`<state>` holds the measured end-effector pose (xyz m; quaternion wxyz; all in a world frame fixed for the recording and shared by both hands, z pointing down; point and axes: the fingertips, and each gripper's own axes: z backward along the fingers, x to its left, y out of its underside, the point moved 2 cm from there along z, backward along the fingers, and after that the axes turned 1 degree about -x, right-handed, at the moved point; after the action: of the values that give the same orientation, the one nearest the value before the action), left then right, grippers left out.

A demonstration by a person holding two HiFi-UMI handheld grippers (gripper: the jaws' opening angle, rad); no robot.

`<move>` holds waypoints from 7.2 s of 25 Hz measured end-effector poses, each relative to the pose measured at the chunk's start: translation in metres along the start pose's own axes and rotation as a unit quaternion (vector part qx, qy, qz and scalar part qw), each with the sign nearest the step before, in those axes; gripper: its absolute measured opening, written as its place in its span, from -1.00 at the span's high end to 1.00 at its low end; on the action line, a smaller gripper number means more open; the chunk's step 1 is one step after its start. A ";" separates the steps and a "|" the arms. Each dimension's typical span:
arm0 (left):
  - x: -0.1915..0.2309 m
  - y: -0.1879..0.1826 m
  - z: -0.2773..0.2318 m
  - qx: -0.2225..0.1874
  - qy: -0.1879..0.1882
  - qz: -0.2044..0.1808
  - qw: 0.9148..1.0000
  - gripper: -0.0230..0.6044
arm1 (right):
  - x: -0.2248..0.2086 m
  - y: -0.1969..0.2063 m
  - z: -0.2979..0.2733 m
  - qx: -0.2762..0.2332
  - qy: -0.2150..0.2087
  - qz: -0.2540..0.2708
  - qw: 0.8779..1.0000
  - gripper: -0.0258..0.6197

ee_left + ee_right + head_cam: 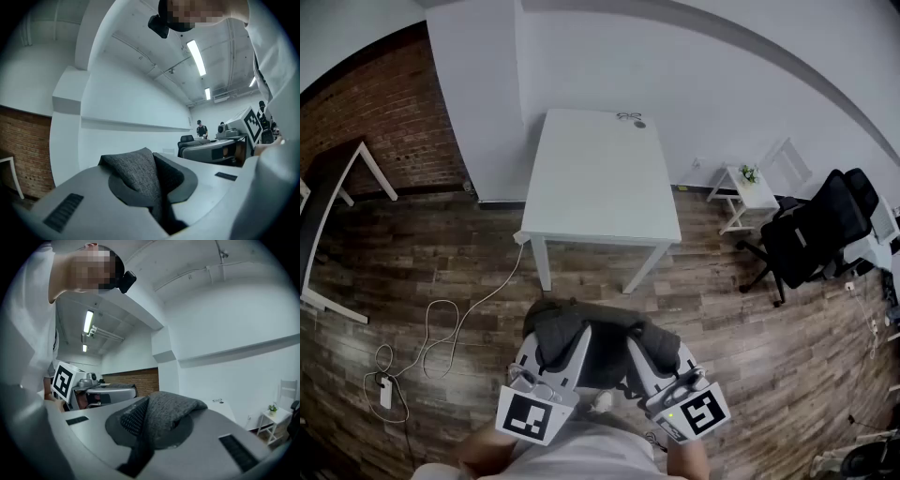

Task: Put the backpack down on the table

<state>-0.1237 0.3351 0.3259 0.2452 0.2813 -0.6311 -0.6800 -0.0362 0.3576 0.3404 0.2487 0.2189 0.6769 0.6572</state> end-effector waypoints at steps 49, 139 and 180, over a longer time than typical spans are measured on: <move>0.088 -0.002 -0.184 0.009 -0.079 0.015 0.997 0.80 | -0.176 -0.046 -0.116 -0.044 -0.108 0.043 0.992 0.77; 0.417 0.207 -0.661 0.121 -0.020 -0.023 0.992 0.69 | -0.607 0.089 -0.521 0.133 0.087 0.087 0.983 0.77; 0.478 0.345 -0.674 0.269 0.011 0.032 0.963 -0.25 | -0.672 0.188 -0.535 0.295 0.186 0.165 0.923 -0.01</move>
<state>-0.0096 -0.5078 0.6045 0.1894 0.3240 -0.7965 -0.4741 0.1479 -0.4715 0.5679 -0.0696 0.2650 0.8285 0.4884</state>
